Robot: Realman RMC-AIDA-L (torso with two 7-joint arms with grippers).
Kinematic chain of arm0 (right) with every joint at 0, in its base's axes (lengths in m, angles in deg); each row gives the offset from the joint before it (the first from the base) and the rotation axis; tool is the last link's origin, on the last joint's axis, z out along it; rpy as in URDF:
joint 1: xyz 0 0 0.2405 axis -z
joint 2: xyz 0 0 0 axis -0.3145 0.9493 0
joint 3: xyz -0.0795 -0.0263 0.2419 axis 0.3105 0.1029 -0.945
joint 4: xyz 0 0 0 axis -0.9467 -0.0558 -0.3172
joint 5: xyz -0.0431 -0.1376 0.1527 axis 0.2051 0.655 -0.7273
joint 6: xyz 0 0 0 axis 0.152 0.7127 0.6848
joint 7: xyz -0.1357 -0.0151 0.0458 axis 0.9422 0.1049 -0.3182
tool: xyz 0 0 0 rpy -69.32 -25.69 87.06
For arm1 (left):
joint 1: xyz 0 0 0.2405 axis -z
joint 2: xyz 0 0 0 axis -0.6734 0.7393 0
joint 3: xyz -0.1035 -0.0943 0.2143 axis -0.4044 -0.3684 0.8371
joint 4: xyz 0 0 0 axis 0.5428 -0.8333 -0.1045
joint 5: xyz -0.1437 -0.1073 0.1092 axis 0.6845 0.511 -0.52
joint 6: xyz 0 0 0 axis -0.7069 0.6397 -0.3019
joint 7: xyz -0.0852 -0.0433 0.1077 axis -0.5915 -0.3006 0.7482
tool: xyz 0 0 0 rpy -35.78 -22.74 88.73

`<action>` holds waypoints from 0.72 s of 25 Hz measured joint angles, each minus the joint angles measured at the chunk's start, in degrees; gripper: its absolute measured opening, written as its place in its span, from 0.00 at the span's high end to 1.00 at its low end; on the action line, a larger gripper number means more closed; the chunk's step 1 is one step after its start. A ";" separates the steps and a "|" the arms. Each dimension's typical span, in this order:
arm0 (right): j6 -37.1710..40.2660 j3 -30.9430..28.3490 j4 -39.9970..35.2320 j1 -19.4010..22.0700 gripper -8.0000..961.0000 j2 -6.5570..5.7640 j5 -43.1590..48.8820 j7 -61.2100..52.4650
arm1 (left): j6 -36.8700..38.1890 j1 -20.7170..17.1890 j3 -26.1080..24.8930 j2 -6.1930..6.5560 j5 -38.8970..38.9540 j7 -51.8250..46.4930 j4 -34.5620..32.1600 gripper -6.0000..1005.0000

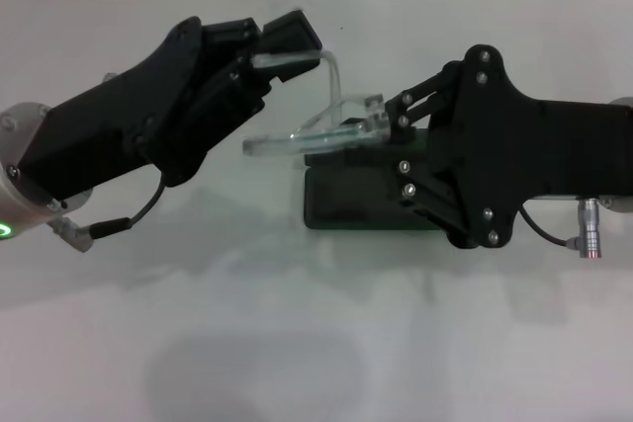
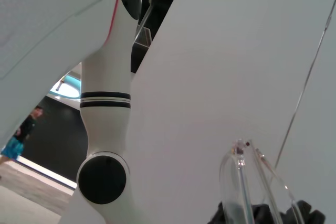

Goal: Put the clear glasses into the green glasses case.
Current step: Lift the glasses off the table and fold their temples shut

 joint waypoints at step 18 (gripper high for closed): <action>-1.09 0.50 1.79 -1.58 0.94 0.09 0.34 0.02 | -0.02 3.64 3.87 0.13 2.01 0.52 -0.28 0.95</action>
